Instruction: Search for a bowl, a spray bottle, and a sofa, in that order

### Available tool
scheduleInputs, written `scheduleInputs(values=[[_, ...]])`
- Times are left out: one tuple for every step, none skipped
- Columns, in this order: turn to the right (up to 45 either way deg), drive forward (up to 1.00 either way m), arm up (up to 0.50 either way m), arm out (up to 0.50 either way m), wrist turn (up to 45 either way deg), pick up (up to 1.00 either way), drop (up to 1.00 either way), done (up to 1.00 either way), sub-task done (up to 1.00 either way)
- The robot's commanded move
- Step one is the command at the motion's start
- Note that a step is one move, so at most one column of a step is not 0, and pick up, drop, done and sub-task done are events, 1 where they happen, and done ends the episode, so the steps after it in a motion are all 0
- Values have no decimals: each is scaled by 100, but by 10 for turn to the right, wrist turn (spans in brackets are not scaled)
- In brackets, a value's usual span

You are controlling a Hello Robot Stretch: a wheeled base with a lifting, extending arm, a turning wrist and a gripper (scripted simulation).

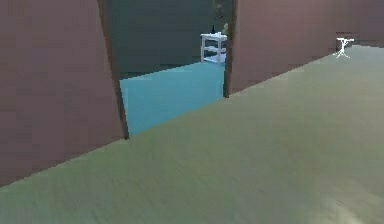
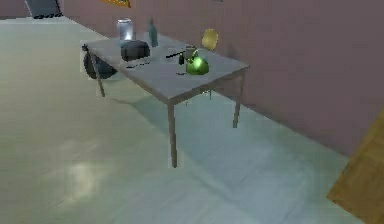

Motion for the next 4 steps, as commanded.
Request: scheduleInputs(values=[[0,100,0,0,0,0,0,0,0],[0,100,0,0,0,0,0,0,0],[0,100,0,0,0,0,0,0,0],[0,25,0,0,0,0,0,0,0]])
